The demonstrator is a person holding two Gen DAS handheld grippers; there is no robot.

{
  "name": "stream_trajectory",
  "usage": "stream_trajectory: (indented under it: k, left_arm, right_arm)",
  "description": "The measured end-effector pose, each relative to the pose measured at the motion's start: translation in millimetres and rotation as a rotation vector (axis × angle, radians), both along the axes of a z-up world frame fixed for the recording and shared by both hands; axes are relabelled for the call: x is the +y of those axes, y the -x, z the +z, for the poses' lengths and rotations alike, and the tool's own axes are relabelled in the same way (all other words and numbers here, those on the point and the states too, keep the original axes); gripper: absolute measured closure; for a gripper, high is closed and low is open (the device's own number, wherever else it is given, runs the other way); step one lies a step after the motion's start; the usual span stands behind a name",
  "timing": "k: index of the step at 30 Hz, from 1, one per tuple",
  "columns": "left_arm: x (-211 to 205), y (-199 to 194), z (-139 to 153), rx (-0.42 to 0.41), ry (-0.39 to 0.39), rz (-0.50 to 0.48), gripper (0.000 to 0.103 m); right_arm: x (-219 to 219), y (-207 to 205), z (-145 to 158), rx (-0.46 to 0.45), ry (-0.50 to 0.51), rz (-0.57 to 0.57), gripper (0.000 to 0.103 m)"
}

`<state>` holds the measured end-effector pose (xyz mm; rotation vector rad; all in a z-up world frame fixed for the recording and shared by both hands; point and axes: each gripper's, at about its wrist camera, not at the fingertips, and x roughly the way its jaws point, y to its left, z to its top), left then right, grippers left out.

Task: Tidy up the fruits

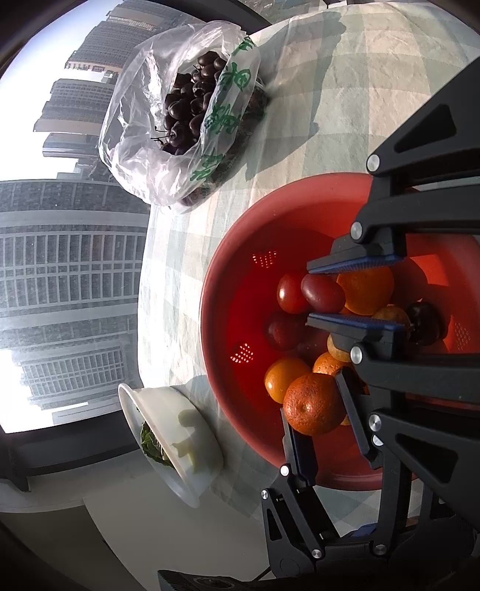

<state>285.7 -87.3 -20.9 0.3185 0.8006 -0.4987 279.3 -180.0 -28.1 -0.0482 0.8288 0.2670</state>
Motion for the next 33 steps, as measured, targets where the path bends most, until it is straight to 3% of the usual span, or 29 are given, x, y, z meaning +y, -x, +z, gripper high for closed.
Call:
stream_trajectory:
  k: [1,3,8,16,18,20,25,26,30,33]
  left_arm:
    - [-0.4,0.2,0.2,-0.002,0.000,0.003,0.060]
    - [-0.4,0.9,1.5,-0.016,0.002,0.011,0.043]
    - [0.4,3.7,4.2,-0.029,0.004,0.019,0.037]
    - [12.0,21.1,19.4,-0.065,0.009,0.056,0.025]
    - [18.6,30.8,27.7,-0.091,0.022,0.083,0.010]
    - [26.1,44.2,37.8,-0.136,0.036,0.112,0.000]
    - [46.5,98.4,67.5,-0.271,0.120,0.148,0.000]
    - [48.0,111.5,73.4,-0.305,0.126,0.157,0.000]
    - [45.8,168.8,96.7,-0.501,0.068,0.302,0.000]
    - [41.8,207.9,104.7,-0.603,0.045,0.353,0.000]
  right_arm:
    - [0.6,0.1,-0.6,0.000,0.004,0.001,0.079]
    - [1.7,0.9,-0.7,-0.005,0.013,0.004,0.079]
    - [0.9,0.9,-0.6,-0.002,0.012,0.006,0.077]
    - [-6.6,12.9,8.6,-0.023,-0.013,-0.003,0.058]
    - [-9.6,23.6,16.1,-0.047,-0.016,-0.002,0.058]
    - [-14.9,39.0,25.3,-0.077,-0.021,-0.013,0.052]
    - [-30.2,95.2,53.3,-0.205,-0.062,-0.066,0.035]
    - [-33.6,111.0,60.2,-0.250,-0.081,-0.080,0.027]
    - [-38.9,171.2,82.3,-0.422,-0.151,-0.133,0.003]
    - [-37.1,208.0,92.5,-0.500,-0.185,-0.151,0.000]
